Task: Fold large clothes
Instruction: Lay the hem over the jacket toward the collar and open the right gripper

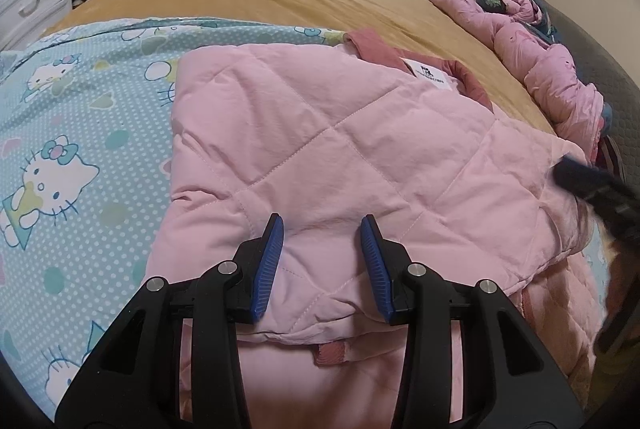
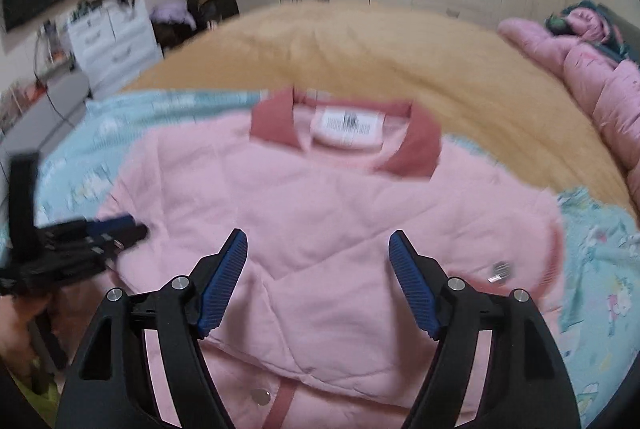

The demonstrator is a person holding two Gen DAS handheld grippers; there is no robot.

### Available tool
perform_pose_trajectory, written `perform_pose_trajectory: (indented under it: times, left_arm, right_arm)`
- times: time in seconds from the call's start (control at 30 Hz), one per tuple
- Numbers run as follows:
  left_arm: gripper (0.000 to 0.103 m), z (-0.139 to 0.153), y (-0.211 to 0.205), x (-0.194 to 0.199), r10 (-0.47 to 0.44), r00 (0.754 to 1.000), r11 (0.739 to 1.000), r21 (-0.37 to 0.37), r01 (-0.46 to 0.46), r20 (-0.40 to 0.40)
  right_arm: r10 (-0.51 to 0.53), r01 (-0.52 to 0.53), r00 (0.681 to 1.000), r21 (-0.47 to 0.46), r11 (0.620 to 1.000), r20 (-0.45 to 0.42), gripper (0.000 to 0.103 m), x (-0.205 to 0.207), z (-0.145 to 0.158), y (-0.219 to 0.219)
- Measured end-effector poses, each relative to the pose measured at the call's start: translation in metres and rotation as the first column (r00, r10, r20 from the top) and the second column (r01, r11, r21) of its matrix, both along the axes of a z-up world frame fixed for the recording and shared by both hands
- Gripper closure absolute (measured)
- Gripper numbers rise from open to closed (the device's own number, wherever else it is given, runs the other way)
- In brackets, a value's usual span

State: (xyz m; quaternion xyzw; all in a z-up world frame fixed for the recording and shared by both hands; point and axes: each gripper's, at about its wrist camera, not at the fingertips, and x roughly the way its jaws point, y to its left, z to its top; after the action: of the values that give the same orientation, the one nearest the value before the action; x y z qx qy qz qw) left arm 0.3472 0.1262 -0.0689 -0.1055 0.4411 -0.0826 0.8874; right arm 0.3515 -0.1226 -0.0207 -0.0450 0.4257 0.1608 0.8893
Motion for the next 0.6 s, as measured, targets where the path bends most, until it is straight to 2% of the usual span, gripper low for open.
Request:
perform_pose_trajectory:
  times: [0.07,0.17,0.33,0.6]
  left_arm:
    - [0.07,0.0,0.0,0.0,0.0,1.0,1.0,-0.003,0.0,0.0]
    - [0.07,-0.001,0.0,0.0,-0.004,1.0,1.0,0.005,0.004,0.0]
    - [0.07,-0.001,-0.002,0.0,-0.006,1.0,1.0,0.016,0.007,-0.003]
    - [0.07,-0.001,-0.004,-0.001,-0.006,1.0,1.0,0.021,0.007,-0.003]
  right_arm:
    - [-0.011,0.011,0.998,-0.005,1.0,-0.057,0.027,0.01,-0.019,0.002]
    - [-0.018,0.017,0.995,-0.01,1.0,-0.095,0.023,0.017,-0.037,0.006]
    - [-0.011,0.007,0.998,-0.069,0.998,-0.068,0.021,0.017,-0.047,0.015]
    - [-0.019,0.019,0.999,-0.018,1.0,-0.048,0.02,0.016,-0.051,0.009]
